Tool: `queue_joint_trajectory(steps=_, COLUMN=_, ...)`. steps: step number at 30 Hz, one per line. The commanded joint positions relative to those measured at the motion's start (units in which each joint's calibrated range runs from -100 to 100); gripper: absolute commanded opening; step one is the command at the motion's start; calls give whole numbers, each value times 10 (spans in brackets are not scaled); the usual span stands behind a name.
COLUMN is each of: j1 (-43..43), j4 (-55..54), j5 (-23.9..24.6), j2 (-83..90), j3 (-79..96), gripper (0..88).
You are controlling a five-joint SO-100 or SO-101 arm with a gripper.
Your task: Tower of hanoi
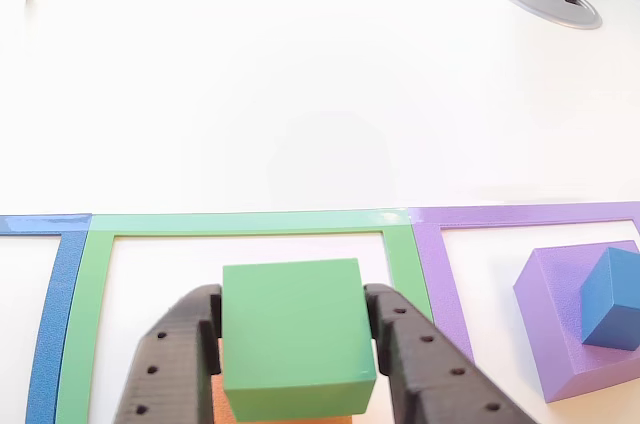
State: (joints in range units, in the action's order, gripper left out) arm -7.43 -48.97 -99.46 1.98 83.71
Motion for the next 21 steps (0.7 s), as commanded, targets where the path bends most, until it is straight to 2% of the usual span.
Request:
queue_joint_trajectory(steps=1, j1=13, j4=-15, j5=-5, j2=1, j3=-17, gripper=32)
queue_joint_trajectory(steps=14, j1=13, j4=-20, j5=-5, j2=-13, j3=-17, gripper=40)
queue_joint_trajectory(steps=21, j1=10, j4=-25, j5=-5, j2=-21, j3=-17, gripper=127)
